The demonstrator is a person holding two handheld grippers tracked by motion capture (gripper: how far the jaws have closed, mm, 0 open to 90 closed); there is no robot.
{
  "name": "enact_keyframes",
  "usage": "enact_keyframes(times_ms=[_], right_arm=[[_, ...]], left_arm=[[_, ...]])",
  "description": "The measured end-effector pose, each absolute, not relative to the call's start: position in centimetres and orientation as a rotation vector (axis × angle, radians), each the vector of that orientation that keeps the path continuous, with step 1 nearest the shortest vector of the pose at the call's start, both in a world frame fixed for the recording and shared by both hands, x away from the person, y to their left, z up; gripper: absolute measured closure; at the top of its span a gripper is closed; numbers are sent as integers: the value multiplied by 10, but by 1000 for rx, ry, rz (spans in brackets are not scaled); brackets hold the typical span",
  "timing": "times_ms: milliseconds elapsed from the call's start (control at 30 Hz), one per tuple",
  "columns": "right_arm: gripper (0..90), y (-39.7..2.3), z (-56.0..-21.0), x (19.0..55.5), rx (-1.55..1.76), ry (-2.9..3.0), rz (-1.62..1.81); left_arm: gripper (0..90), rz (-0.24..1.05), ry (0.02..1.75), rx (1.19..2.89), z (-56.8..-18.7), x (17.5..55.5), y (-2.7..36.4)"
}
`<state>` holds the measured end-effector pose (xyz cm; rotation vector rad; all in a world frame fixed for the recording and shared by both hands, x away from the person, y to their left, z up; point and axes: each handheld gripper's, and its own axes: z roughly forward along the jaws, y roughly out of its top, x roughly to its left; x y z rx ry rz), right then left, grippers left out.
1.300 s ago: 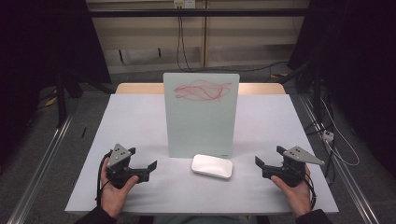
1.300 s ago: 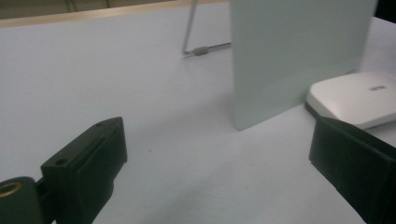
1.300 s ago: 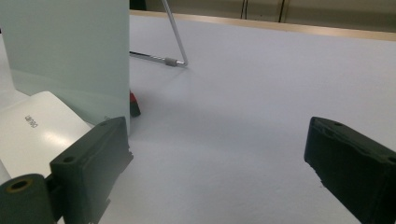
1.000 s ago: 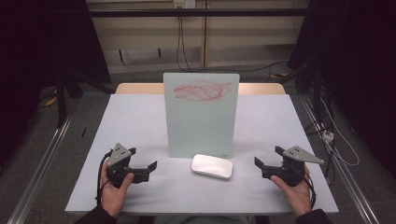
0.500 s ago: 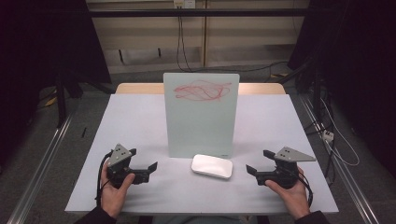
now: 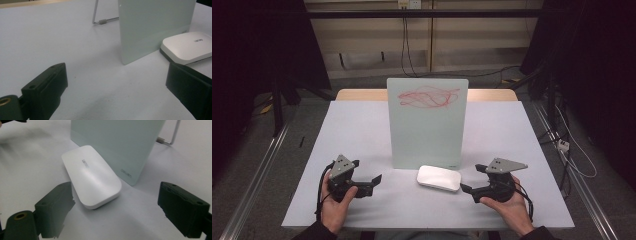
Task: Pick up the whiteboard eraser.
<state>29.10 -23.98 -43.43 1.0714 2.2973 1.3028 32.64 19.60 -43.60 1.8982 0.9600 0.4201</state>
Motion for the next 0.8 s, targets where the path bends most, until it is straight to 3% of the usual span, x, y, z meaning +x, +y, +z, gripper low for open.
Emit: enact_keyframes(times_ms=[800], right_arm=[[238, -188, -420, 323, 846, 2533, 1186]], left_arm=[[38, 400, 943, 1899, -435, 327, 195]])
